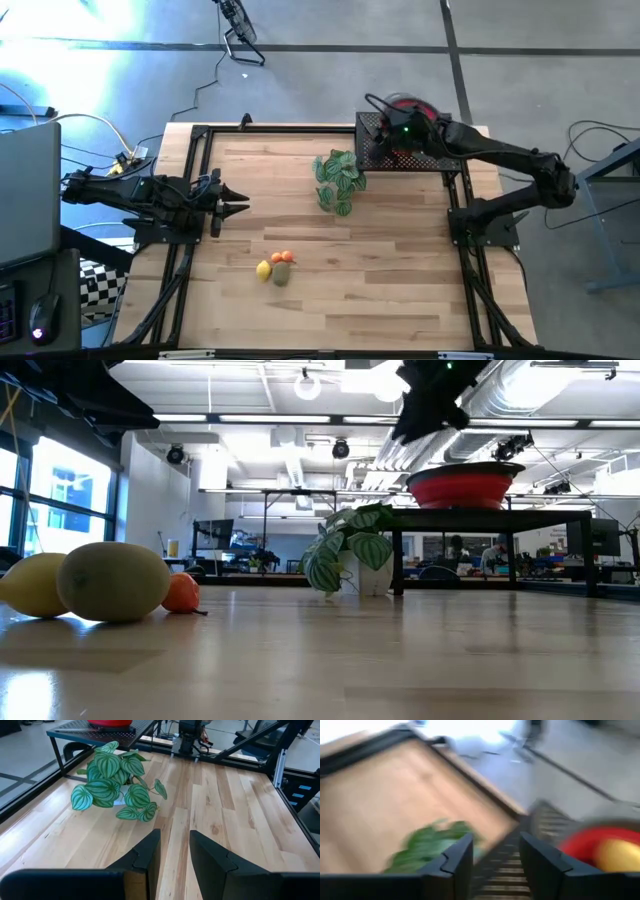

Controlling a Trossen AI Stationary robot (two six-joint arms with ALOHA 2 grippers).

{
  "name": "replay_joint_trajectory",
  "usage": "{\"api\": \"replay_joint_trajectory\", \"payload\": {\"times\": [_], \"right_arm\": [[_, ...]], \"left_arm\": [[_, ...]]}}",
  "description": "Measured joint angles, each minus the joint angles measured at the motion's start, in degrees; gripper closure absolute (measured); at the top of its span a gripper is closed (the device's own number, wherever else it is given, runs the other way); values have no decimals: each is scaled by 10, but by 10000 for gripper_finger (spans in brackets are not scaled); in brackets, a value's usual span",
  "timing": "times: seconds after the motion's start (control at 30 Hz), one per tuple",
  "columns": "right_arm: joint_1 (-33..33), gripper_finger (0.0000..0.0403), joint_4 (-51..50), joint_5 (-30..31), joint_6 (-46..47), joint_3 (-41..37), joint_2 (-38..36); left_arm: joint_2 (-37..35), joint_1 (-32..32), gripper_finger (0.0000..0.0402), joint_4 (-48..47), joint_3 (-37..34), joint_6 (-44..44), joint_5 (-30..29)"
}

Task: Pick & Place Fruit
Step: Put the kiwi into the red colander

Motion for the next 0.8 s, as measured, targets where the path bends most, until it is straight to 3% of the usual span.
{"api": "replay_joint_trajectory", "payload": {"times": [0.17,0.33,0.8], "right_arm": [[39,292,39,-118,-23,0,0],[82,314,67,-177,-35,0,12],[194,326,142,-179,-21,0,107]], "left_arm": [[0,0,303,0,0,0,0],[0,0,303,0,0,0,0],[0,0,303,0,0,-5,0]]}}
